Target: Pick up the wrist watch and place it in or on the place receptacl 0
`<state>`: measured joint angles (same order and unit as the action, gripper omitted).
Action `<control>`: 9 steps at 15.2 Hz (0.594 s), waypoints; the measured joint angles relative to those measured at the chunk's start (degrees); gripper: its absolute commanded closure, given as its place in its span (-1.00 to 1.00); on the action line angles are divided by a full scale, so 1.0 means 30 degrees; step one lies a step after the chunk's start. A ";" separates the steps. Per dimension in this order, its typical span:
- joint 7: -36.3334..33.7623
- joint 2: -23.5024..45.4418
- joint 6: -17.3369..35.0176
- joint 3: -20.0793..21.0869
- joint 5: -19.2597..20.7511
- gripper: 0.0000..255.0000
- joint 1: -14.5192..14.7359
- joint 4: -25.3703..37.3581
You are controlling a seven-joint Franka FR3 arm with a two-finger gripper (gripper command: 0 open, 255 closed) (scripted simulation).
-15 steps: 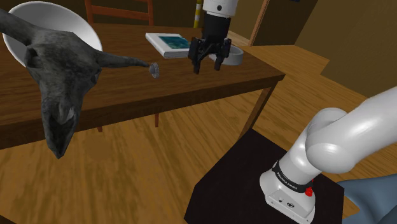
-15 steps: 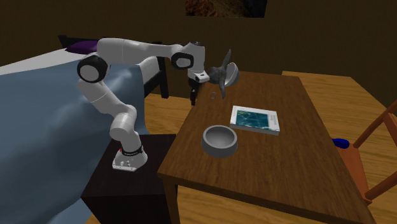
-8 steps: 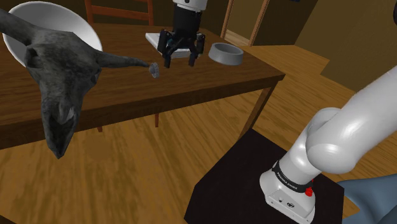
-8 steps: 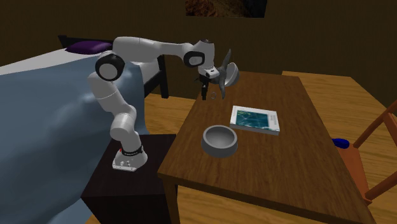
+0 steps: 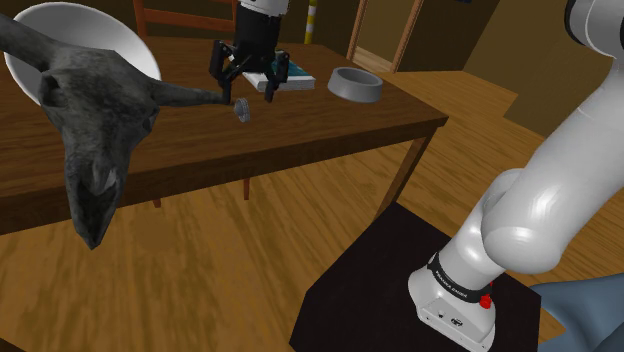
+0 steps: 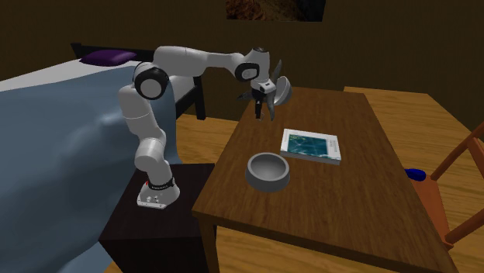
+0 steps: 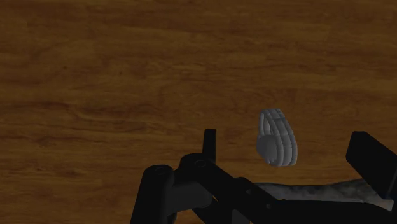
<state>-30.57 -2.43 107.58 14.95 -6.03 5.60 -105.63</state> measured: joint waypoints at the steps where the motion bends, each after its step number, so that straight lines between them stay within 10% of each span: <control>1: -0.0008 0.0071 0.0231 0.0015 0.0010 -1.00 0.0012 -0.0152; 9: -0.0073 0.0342 0.1378 0.0101 0.0048 -1.00 0.0087 -0.1011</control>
<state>-30.79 -1.40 111.71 15.26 -5.88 5.86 -108.66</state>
